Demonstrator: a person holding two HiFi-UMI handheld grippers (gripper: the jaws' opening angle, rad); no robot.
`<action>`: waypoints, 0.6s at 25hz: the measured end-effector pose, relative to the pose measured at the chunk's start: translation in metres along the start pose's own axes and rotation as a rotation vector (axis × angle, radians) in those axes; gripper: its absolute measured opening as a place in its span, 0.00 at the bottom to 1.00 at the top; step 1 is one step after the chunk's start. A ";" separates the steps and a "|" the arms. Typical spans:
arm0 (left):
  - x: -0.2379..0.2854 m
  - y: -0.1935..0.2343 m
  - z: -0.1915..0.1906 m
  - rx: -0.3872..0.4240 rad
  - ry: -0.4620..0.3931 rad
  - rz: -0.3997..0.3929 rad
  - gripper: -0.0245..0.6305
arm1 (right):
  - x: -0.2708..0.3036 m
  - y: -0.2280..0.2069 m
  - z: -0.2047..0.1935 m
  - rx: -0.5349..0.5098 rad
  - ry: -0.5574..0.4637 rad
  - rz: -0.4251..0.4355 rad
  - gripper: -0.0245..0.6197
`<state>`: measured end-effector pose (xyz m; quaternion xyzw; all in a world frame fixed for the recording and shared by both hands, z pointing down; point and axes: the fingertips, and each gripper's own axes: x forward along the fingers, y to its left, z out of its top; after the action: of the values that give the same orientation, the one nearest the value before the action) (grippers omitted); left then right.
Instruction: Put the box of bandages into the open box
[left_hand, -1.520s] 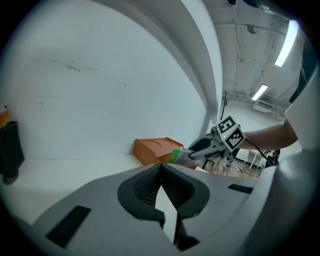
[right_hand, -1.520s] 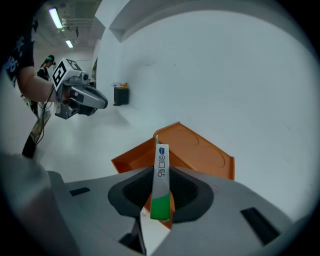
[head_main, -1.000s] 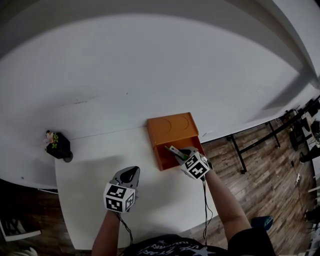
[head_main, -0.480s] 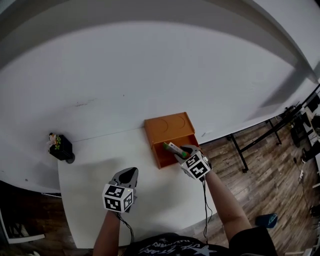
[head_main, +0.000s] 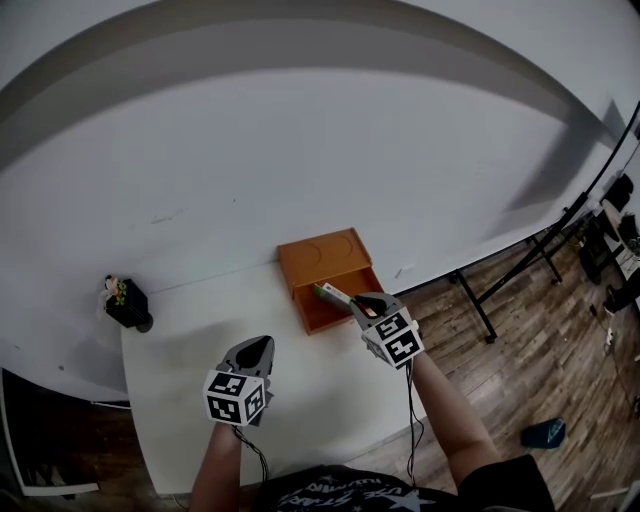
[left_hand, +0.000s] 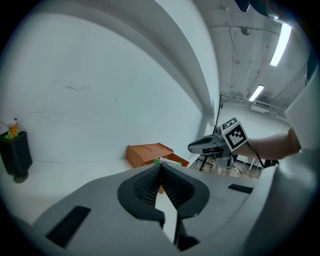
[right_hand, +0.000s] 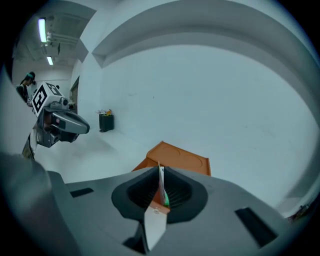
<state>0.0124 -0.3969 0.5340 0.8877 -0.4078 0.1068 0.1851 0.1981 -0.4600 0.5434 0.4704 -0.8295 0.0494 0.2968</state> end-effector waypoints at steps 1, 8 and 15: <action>-0.003 -0.005 0.001 0.003 -0.005 -0.002 0.07 | -0.008 0.001 0.000 -0.008 -0.005 -0.011 0.13; -0.024 -0.043 -0.003 0.023 -0.016 -0.022 0.07 | -0.061 0.022 0.001 0.010 -0.070 -0.040 0.13; -0.049 -0.085 -0.017 0.030 -0.016 -0.041 0.07 | -0.114 0.038 -0.016 0.050 -0.134 -0.084 0.12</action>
<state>0.0449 -0.3052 0.5120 0.8994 -0.3893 0.1021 0.1706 0.2179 -0.3479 0.5023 0.5144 -0.8255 0.0262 0.2307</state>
